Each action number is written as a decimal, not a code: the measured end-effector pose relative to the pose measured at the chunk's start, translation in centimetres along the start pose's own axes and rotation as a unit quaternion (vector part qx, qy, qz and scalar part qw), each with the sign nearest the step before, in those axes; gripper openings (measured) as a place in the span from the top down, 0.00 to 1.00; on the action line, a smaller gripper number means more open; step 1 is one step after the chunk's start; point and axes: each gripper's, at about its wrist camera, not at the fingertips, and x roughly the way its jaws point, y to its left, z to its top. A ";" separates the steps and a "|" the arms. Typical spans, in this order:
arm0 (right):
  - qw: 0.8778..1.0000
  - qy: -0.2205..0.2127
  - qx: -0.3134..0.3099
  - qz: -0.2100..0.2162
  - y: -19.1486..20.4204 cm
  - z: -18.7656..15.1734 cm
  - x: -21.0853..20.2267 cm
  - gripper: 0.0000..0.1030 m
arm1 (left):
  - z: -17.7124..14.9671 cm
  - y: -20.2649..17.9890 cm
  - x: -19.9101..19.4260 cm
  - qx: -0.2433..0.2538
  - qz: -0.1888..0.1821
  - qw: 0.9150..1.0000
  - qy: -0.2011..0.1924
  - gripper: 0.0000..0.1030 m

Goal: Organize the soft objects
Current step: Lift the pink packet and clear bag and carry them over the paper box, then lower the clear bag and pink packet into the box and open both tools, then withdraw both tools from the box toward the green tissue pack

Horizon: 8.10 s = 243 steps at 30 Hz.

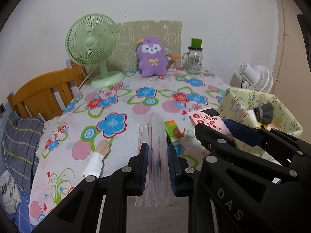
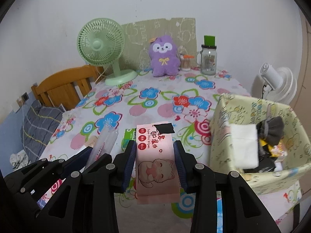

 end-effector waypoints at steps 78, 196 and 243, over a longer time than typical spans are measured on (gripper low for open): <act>0.991 -0.050 0.085 -0.092 -19.5 4.3 -6.2 0.58 | 7.7 -19.6 1.3 0.104 -0.123 0.986 -0.042 0.82; 0.998 -0.051 0.002 -0.043 -0.4 2.0 -5.6 0.00 | 2.1 -1.2 -4.3 0.036 -0.002 0.997 -0.066 0.00; 0.998 0.068 -0.008 -0.003 3.6 -0.1 10.7 0.00 | -0.9 6.4 8.4 -0.002 0.055 0.997 0.052 0.00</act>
